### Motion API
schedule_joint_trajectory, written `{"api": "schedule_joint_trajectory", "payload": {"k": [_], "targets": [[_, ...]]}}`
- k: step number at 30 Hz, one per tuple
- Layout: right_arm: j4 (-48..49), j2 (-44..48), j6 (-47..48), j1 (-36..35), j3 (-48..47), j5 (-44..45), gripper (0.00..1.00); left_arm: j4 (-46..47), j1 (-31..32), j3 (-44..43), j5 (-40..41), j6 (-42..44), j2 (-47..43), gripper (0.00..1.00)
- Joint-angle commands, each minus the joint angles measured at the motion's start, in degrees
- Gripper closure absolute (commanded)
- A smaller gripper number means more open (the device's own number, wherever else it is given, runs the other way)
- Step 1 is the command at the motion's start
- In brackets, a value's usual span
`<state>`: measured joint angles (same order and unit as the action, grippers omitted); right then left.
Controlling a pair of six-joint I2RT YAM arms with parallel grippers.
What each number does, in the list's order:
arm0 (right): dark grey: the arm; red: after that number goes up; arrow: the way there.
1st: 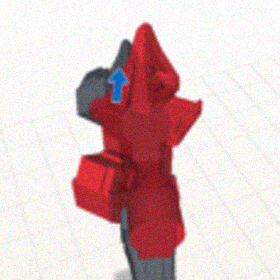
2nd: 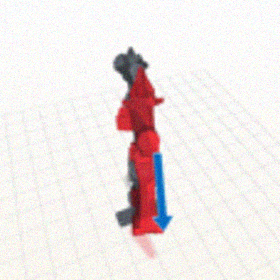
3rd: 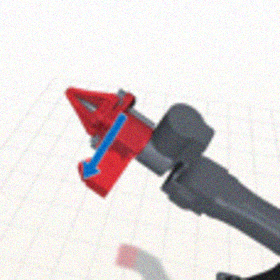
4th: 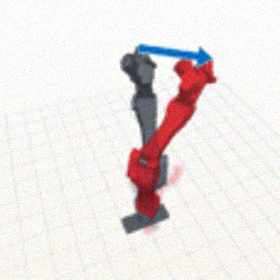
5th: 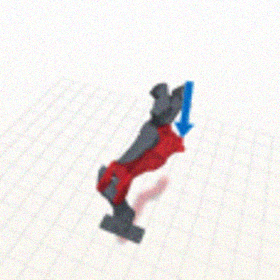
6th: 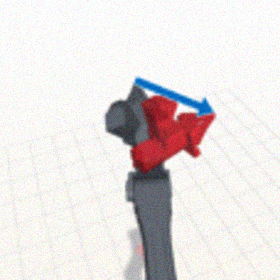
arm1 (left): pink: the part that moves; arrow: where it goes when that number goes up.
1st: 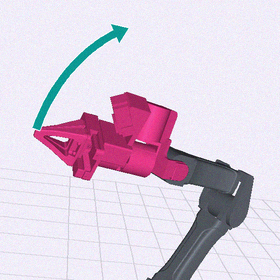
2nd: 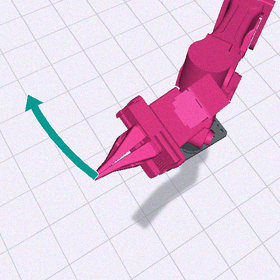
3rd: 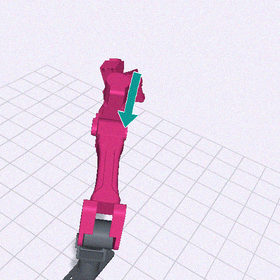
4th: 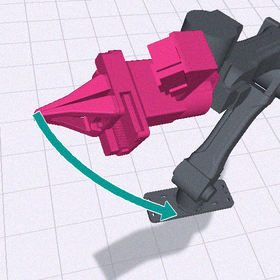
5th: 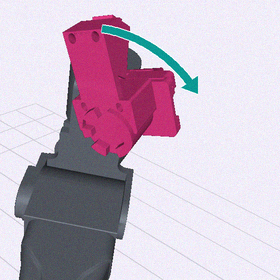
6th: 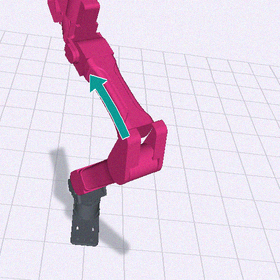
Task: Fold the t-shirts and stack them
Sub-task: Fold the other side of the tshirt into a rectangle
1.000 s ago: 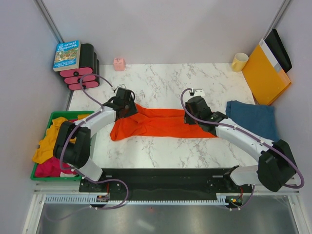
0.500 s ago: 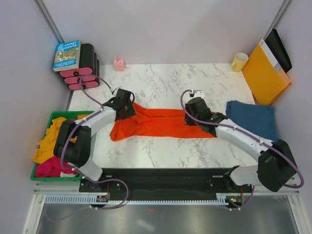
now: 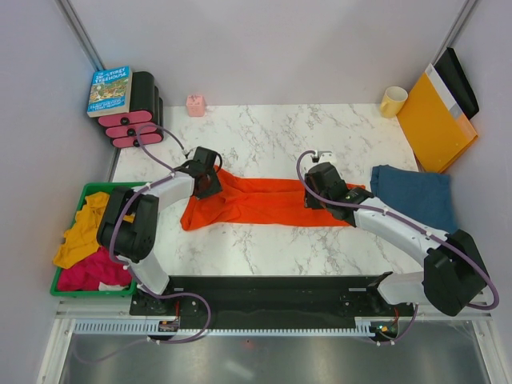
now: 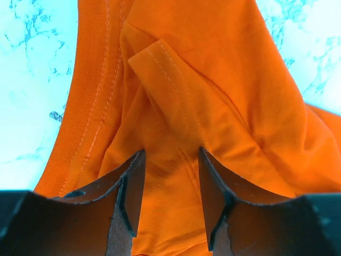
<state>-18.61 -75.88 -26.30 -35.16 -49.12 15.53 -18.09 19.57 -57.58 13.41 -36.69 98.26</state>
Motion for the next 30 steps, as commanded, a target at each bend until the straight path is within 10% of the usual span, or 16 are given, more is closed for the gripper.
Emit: {"api": "schedule_joint_trajectory", "payload": {"k": [1, 16, 30], "targets": [[0.77, 1.26, -0.24, -0.35, 0.43, 0.91, 0.57, 3.23, -0.32, -2.10, 0.92, -1.72, -0.96, 0.49], [1.47, -1.12, -0.59, -0.35, 0.17, 0.73, 0.58, 5.78, -1.38, -2.62, 1.09, -1.37, 0.35, 0.60], [1.65, -1.82, -0.59, -0.44, 0.17, 1.17, 0.59, 7.45, -1.55, -3.41, 0.04, -0.32, 1.41, 0.95]]}}
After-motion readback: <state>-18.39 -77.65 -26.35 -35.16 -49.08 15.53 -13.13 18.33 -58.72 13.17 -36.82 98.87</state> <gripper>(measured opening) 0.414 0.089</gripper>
